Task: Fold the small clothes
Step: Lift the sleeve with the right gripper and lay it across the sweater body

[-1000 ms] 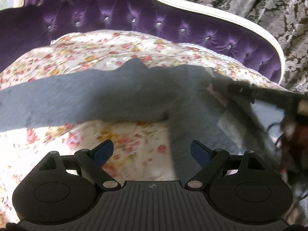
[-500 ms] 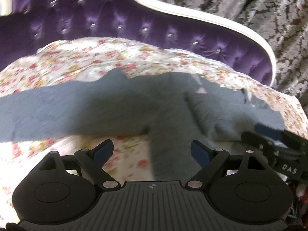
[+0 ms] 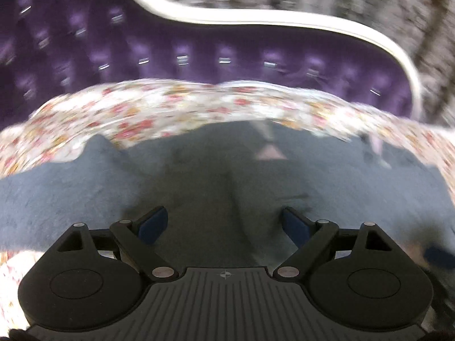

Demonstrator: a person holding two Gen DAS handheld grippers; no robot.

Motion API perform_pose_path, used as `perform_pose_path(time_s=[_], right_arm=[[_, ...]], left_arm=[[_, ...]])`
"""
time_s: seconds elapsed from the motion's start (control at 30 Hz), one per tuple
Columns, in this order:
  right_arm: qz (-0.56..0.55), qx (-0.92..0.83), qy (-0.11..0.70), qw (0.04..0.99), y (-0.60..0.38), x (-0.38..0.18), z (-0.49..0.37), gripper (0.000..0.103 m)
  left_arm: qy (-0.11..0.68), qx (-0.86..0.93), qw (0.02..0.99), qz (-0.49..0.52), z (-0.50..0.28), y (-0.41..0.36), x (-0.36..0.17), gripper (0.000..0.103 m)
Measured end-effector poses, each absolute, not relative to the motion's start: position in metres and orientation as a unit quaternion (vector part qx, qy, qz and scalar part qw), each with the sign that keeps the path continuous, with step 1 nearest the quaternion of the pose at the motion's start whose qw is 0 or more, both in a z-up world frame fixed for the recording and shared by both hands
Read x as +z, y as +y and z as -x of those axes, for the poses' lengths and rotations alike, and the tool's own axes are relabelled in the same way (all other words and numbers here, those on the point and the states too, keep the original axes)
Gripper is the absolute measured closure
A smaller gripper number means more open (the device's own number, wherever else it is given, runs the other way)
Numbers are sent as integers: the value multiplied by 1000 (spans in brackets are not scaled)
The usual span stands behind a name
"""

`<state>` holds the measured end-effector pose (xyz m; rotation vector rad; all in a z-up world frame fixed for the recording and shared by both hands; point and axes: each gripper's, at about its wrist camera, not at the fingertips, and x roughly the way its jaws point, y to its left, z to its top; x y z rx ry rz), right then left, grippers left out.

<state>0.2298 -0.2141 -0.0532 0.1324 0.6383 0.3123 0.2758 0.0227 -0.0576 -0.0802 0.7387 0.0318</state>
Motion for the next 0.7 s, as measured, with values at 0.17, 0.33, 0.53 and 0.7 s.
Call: perform_pose_path(time_s=[0.17, 0.33, 0.53, 0.7], right_arm=[[-91, 139, 308, 937, -236, -53, -226, 39], [-114, 104, 280, 947, -277, -38, -229, 39], [-126, 33, 285, 950, -330, -39, -260, 38], [-135, 25, 319, 938, -350, -54, -299, 44]], left_arm=[[350, 52, 928, 120, -276, 62, -70, 15], [331, 74, 928, 152, -260, 84, -73, 15], [339, 65, 933, 106, -258, 74, -72, 15], [341, 50, 937, 60, -253, 63, -76, 13]])
